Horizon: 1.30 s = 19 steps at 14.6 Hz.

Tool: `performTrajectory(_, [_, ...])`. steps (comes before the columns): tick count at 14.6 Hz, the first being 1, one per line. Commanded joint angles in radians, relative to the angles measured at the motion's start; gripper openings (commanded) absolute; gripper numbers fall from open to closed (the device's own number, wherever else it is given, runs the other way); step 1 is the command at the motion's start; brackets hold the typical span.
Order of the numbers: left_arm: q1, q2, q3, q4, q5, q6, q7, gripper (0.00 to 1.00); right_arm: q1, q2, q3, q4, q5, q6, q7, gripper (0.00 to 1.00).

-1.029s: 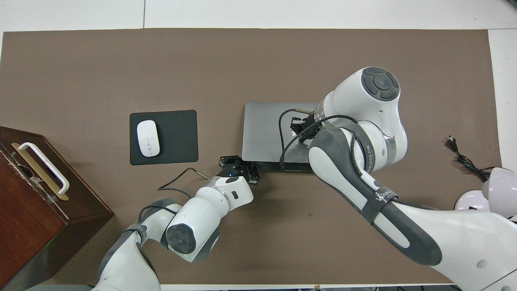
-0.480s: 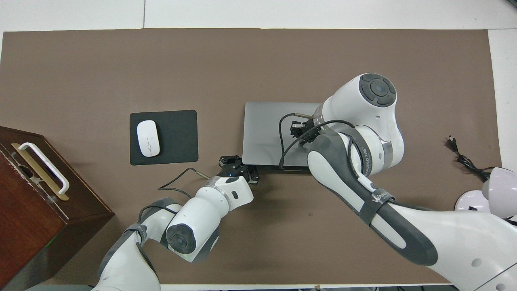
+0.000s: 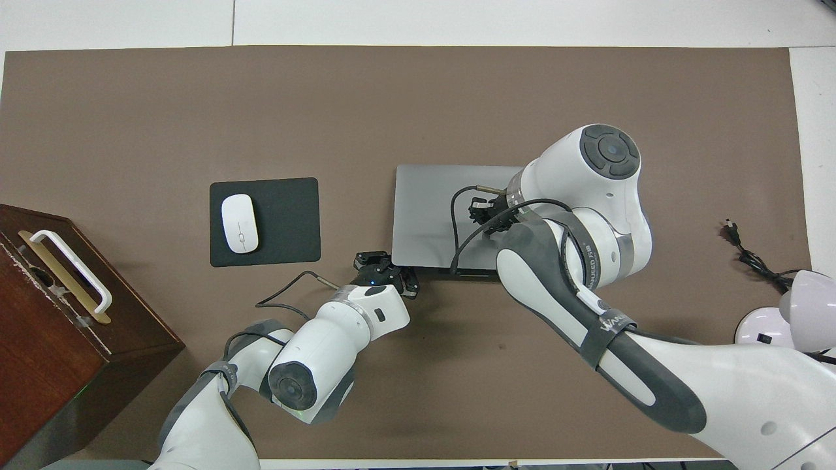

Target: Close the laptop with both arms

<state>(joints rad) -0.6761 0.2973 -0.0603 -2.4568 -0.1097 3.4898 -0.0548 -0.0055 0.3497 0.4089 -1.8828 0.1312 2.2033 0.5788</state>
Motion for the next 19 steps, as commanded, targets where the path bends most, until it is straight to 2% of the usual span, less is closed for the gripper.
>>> performTrajectory(1, [-0.010,0.046,0.017,0.004,-0.015,0.014,0.023,0.00,-0.007,-0.018,0.011,-0.035,-0.021,0.022,-0.022,0.00])
performTrajectory(9, [-0.010,0.046,0.017,0.004,-0.015,0.014,0.023,0.00,-0.007,-0.020,0.015,-0.002,-0.019,-0.007,-0.020,0.00])
performTrajectory(15, [-0.008,0.046,0.017,0.004,-0.015,0.014,0.023,0.00,-0.007,-0.020,0.015,0.074,-0.021,-0.103,-0.019,0.00])
performTrajectory(19, [-0.008,0.046,0.017,0.004,-0.013,0.014,0.023,0.00,-0.007,-0.052,0.016,0.077,-0.021,-0.143,-0.020,0.00])
